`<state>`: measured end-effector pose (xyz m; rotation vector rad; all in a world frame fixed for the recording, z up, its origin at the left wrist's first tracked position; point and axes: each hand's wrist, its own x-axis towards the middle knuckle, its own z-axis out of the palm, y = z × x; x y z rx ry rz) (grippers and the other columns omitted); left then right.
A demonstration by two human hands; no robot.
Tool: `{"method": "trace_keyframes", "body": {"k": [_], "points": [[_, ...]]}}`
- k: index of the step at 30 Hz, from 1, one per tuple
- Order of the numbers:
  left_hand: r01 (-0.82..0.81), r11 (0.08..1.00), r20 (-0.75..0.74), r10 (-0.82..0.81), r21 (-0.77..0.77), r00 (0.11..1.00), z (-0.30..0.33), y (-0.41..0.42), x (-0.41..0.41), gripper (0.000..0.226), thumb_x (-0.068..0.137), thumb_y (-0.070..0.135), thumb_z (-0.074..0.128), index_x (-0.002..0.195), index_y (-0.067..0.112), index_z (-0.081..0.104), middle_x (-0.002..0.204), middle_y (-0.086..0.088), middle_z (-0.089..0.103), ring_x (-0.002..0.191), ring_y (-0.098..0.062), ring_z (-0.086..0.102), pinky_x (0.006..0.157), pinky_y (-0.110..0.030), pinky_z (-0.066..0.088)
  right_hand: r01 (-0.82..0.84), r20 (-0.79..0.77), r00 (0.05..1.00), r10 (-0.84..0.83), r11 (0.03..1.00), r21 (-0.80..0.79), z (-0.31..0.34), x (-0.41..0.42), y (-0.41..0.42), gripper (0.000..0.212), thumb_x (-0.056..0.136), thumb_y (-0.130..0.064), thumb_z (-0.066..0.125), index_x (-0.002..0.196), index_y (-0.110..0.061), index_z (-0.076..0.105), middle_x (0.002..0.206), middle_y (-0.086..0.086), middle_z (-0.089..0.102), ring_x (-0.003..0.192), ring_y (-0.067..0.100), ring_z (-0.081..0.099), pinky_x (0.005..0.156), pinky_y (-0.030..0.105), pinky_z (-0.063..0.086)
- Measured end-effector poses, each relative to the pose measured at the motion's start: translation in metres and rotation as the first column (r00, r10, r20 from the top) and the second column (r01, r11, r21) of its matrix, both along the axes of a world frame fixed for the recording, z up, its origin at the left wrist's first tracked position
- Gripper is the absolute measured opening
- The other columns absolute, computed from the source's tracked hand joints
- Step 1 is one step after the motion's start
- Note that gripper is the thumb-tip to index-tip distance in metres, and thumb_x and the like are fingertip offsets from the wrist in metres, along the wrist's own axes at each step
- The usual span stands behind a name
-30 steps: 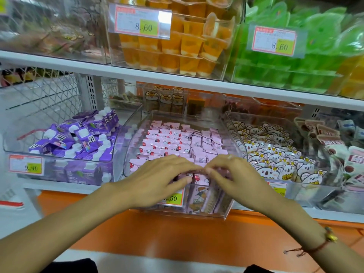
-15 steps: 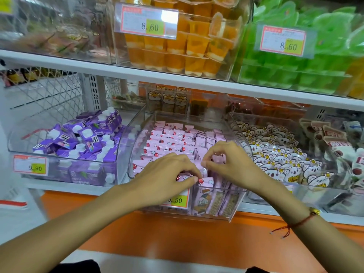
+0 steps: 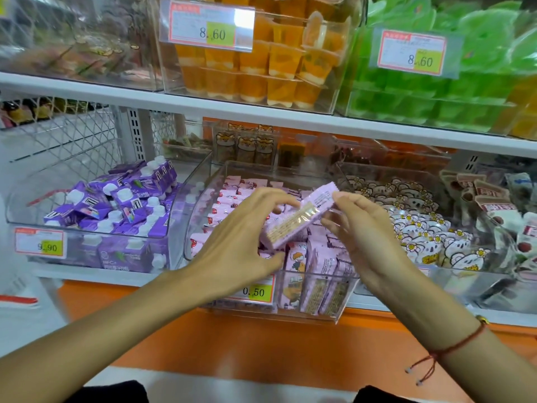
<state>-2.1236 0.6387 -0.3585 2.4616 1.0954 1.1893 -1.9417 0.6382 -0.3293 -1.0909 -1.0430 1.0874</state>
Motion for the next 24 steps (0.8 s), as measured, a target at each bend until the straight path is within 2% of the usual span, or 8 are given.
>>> {"method": "trace_keyframes", "body": {"k": [4,6,9,13,16,18,21,24], "points": [[-0.007,0.997,0.017,0.006,0.078,1.000,0.002,-0.002,0.003,0.047,0.076,0.021,0.077,0.116,0.035,0.056,0.121,0.019,0.050,0.106,-0.001,0.051,0.073,-0.020,0.051,-0.059,-0.190,0.981,0.043,0.995,-0.084,0.003,0.002,-0.002,0.014,0.094,-0.017,0.056,0.091,-0.008,0.066,0.080,-0.001,0.069,0.068,0.004,0.067,0.063,0.013,0.052],[0.015,0.994,0.238,0.011,-0.107,0.971,0.007,-0.001,0.003,0.034,0.078,0.021,0.075,0.108,0.032,0.062,0.113,0.020,0.061,0.099,0.003,0.058,0.073,-0.014,0.049,-0.081,-0.186,0.981,0.061,0.992,-0.098,0.005,0.004,-0.002,0.016,0.093,-0.024,0.056,0.094,-0.011,0.066,0.084,-0.001,0.070,0.072,0.007,0.068,0.063,0.015,0.053],[0.312,0.753,0.662,0.211,-0.579,0.719,0.020,-0.002,0.003,0.015,0.080,0.025,0.071,0.095,0.026,0.070,0.101,0.006,0.072,0.081,-0.003,0.067,0.061,-0.014,0.052,-0.008,0.203,0.979,0.002,1.000,0.027,0.003,0.007,-0.001,0.025,0.092,-0.038,0.053,0.111,-0.023,0.058,0.112,-0.003,0.062,0.098,0.009,0.063,0.084,0.026,0.053],[0.468,0.535,0.683,0.328,-0.704,0.652,0.024,-0.001,0.001,0.019,0.088,0.033,0.060,0.098,0.019,0.068,0.091,-0.005,0.075,0.075,-0.011,0.072,0.053,-0.018,0.053,-0.170,0.654,0.737,-0.172,0.889,0.426,0.004,0.004,-0.011,0.042,0.092,-0.039,0.055,0.132,-0.037,0.042,0.130,-0.023,0.043,0.126,0.000,0.039,0.105,0.025,0.032],[0.309,0.614,0.555,0.257,-0.726,0.791,0.022,-0.001,0.003,0.028,0.090,0.044,0.055,0.096,0.021,0.071,0.087,-0.001,0.076,0.077,-0.012,0.072,0.048,-0.018,0.050,-0.394,0.862,0.374,-0.342,0.783,0.482,-0.004,-0.001,-0.011,0.053,0.090,-0.038,0.051,0.141,-0.029,0.038,0.141,-0.017,0.037,0.136,0.008,0.026,0.110,0.027,0.017],[0.174,0.737,0.460,0.204,-0.654,0.864,0.019,-0.001,0.003,0.026,0.090,0.049,0.053,0.092,0.032,0.074,0.083,-0.003,0.075,0.073,-0.011,0.070,0.054,-0.019,0.047,-0.427,0.892,0.245,-0.380,0.783,0.452,-0.007,-0.003,-0.010,0.047,0.091,-0.039,0.051,0.136,-0.026,0.046,0.137,-0.010,0.046,0.130,0.011,0.033,0.104,0.025,0.018],[0.096,0.827,0.393,0.158,-0.554,0.906,0.015,0.001,0.003,0.029,0.083,0.058,0.054,0.099,0.041,0.069,0.080,-0.002,0.070,0.071,-0.005,0.061,0.072,-0.025,0.046,-0.430,0.887,0.250,-0.388,0.777,0.461,-0.007,0.001,-0.006,0.038,0.089,-0.037,0.060,0.125,-0.025,0.055,0.116,-0.009,0.058,0.111,0.013,0.046,0.087,0.024,0.027],[0.114,0.858,0.443,0.140,-0.501,0.886,0.015,0.001,0.008,0.054,0.070,0.072,0.051,0.110,0.038,0.060,0.098,0.013,0.072,0.086,0.006,0.064,0.078,-0.027,0.047,-0.332,0.847,0.415,-0.334,0.811,0.482,-0.006,0.005,-0.004,0.034,0.084,-0.034,0.068,0.114,-0.025,0.056,0.104,-0.015,0.059,0.099,0.008,0.053,0.080,0.024,0.039]]}}
